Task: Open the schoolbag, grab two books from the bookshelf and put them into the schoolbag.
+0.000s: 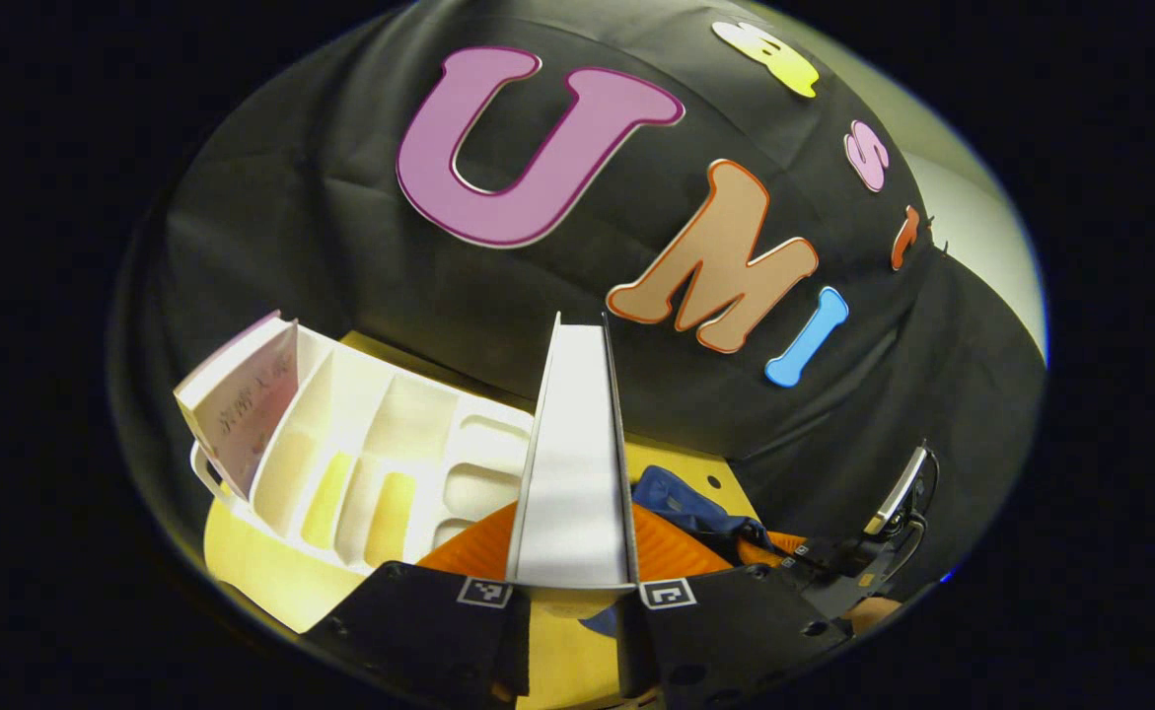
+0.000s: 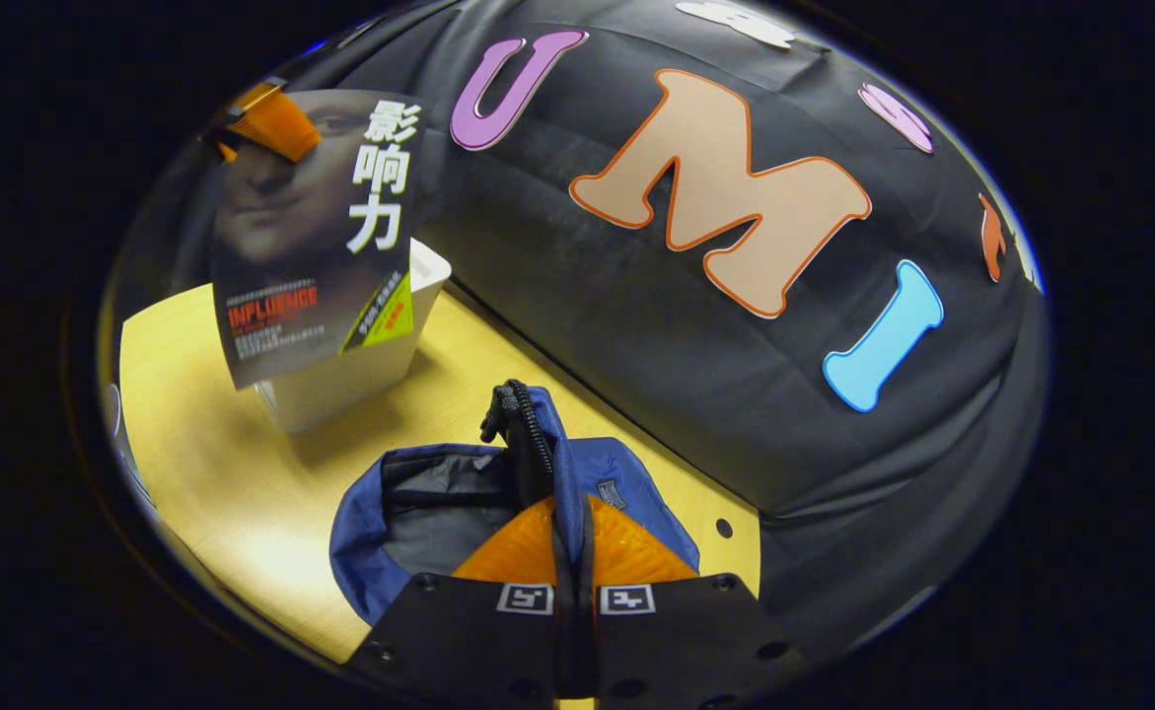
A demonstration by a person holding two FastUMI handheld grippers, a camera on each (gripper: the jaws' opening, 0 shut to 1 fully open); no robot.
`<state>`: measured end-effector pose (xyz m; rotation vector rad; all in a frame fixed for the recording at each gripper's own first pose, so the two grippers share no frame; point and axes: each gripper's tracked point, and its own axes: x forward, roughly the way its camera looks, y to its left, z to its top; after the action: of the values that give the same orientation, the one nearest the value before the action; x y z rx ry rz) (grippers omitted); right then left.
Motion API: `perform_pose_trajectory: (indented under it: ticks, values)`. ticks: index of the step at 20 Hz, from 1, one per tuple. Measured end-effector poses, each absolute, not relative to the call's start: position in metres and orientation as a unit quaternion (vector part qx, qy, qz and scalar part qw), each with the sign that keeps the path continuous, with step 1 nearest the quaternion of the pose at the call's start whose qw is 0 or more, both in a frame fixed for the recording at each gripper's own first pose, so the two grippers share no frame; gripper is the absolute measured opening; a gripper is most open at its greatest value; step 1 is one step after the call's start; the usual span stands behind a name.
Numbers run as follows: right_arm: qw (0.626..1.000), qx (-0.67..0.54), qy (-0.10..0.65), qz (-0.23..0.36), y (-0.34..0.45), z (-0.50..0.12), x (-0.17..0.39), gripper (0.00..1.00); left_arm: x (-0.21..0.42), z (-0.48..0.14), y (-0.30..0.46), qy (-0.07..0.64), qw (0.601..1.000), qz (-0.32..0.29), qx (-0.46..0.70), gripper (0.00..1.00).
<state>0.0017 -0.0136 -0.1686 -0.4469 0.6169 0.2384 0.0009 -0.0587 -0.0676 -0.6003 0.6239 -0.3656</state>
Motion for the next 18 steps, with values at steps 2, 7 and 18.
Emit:
perform_pose_trajectory:
  ticks: [2, 7, 18]
  values:
    - [0.923, -0.205, 0.303, 0.117, -0.013, -0.171, 0.001, 0.02, -0.009, -0.073, -0.073, 0.313, 0.877, -0.184, -0.315, 0.31]
    - [0.926, -0.178, 0.31, 0.118, -0.011, -0.172, 0.006, 0.02, -0.022, -0.105, -0.114, 0.338, 0.845, -0.186, -0.371, 0.31]
    - [0.933, -0.09, 0.328, 0.119, -0.007, -0.18, 0.015, 0.04, -0.02, -0.155, -0.191, 0.324, 0.808, -0.143, -0.472, 0.3]
